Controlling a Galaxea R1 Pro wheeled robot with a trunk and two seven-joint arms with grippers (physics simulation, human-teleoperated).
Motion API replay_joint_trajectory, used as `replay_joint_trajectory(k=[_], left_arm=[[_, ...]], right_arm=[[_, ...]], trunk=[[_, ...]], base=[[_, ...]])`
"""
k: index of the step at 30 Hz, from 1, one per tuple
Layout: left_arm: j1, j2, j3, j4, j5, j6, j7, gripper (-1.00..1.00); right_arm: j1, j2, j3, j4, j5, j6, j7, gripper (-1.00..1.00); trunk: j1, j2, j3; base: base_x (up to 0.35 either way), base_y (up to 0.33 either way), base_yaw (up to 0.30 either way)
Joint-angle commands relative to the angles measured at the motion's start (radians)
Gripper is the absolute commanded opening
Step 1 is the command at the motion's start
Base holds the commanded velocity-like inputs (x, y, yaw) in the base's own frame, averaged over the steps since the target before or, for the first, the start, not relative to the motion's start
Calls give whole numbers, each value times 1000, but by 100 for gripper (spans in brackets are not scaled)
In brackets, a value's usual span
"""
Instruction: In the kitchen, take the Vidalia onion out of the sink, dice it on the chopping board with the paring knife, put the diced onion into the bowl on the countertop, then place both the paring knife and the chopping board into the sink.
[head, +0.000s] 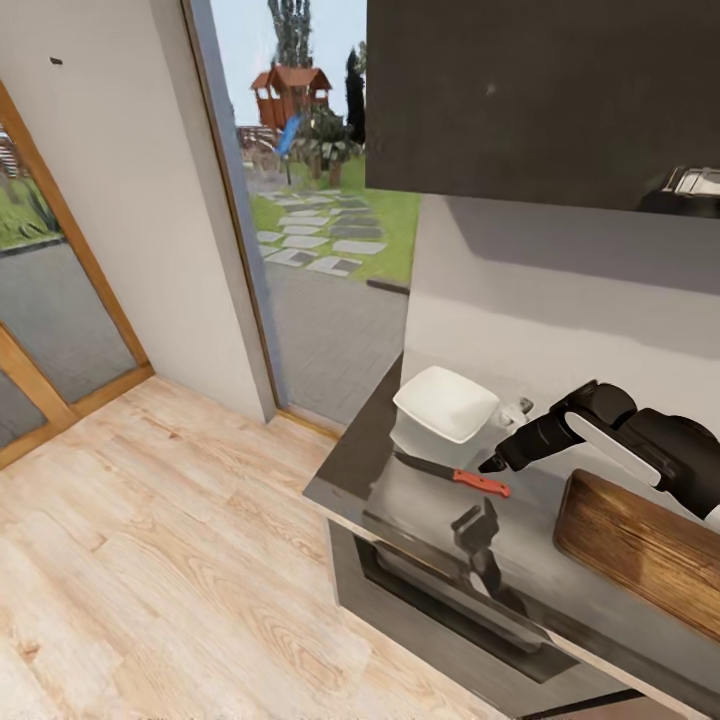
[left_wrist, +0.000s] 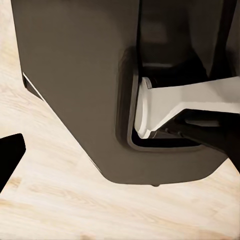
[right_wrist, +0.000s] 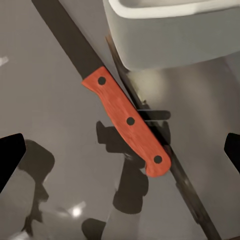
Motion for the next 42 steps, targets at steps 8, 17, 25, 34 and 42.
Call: replay_joint_trajectory(k=[8, 17, 25, 34, 42], left_arm=[[0, 0, 0, 0, 3, -3, 0, 100], [0, 0, 0, -1, 3, -3, 0, 100], [0, 0, 0, 0, 3, -3, 0, 100], [0, 1, 0, 0, 3, -2, 0, 100], [0, 1, 0, 0, 3, -2, 0, 100]], right_arm=[[-2, -1, 2, 0, 10, 0, 10, 100], [-2, -1, 2, 0, 10, 0, 10, 100], [-2, -1, 2, 0, 10, 0, 10, 100], [-2, -1, 2, 0, 10, 0, 10, 100], [-2, -1, 2, 0, 10, 0, 10, 100]], trunk=[[1, -2, -13], [1, -2, -25], [1, -2, -31], [1, -2, -39], [1, -2, -50]], base=[[0, 0, 0], [0, 0, 0], [0, 0, 0], [0, 0, 0], [0, 0, 0]])
